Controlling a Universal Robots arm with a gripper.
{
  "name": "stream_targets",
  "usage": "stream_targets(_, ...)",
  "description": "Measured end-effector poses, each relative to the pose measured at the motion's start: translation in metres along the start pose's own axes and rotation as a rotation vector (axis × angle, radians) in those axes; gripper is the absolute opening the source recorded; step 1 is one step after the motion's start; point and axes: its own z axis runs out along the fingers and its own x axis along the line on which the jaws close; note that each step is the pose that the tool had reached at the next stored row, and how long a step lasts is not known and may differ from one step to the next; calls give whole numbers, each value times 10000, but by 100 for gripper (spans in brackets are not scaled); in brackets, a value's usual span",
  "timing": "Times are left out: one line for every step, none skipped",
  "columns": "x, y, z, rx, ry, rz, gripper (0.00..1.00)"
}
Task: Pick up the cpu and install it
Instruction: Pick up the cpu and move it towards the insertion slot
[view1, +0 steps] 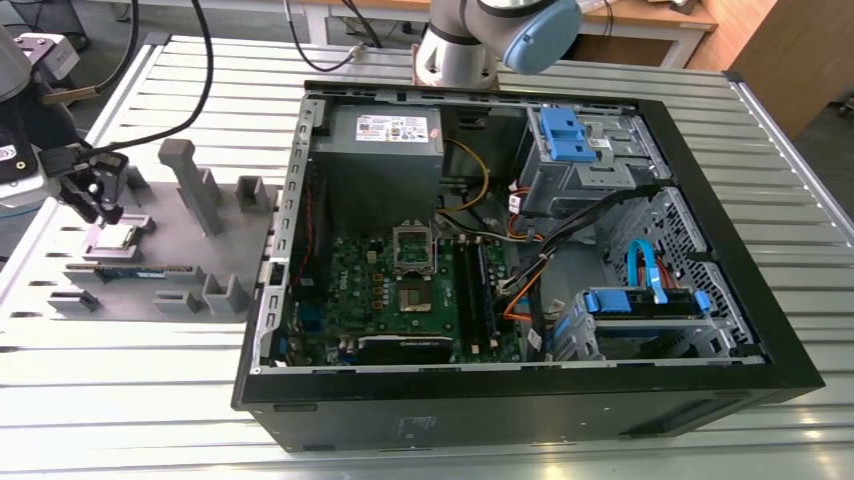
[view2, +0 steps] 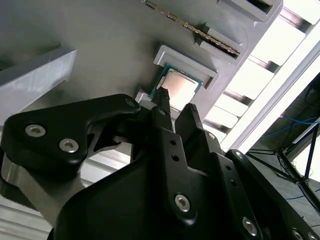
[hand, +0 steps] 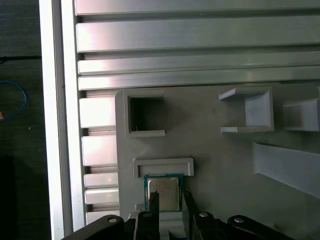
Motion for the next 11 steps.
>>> stream_targets(0,0,0,0,0,-1,35)
stream_targets(0,0,0,0,0,0,35)
stream_targets(0,0,0,0,0,0,41)
stream_targets(0,0,0,0,0,0,41)
stream_targets(0,0,0,0,0,0,47)
stream_targets(0,0,1,0,0,0,53)
stream_targets(0,0,1,0,0,0,53)
stream_targets(0,0,1,0,0,0,59)
stream_targets(0,0,1,0,0,0,59)
stream_targets(0,0,1,0,0,0,59)
stream_targets(0,0,1,0,0,0,59)
